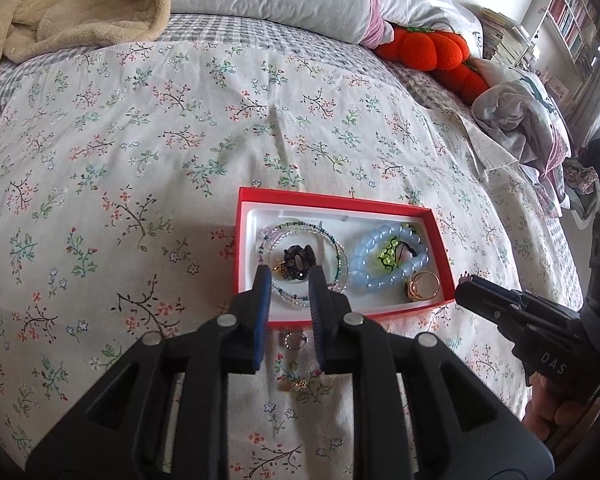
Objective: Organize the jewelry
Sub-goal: 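Drop both gold earrings into the red box and open both tools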
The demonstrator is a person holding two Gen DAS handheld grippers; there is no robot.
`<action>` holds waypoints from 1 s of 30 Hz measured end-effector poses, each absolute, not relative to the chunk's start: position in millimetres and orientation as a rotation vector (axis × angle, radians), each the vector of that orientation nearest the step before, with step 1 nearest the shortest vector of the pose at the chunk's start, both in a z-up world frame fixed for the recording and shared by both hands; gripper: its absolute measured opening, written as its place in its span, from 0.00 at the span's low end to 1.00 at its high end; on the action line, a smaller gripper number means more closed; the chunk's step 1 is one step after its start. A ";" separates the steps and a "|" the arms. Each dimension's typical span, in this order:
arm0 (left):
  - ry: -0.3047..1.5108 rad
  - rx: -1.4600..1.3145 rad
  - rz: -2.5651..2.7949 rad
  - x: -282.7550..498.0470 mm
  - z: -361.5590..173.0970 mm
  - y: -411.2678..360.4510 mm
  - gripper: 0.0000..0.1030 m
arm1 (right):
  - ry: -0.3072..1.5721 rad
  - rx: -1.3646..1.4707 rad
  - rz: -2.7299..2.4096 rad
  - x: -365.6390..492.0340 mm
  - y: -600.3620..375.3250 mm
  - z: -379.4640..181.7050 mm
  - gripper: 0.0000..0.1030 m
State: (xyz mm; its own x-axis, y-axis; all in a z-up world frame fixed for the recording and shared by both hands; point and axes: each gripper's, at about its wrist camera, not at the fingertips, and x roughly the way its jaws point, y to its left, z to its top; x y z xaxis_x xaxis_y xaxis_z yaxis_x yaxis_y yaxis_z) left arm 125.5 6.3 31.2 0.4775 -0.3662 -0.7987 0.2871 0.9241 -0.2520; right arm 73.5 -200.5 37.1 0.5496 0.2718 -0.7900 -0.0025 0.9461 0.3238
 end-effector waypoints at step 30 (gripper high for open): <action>1.098 -0.014 -0.247 120.2 19.0 34.3 0.51 | 1.039 0.346 0.160 113.3 -194.1 33.1 0.18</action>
State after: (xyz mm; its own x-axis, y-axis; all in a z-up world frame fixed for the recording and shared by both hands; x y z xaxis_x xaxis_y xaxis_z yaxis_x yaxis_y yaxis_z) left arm 120.2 34.3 19.0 0.4309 -0.2046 -0.8789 0.1913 0.9725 -0.1326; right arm 113.3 -194.1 33.1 0.5019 0.2911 -0.8144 0.0329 0.9345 0.3543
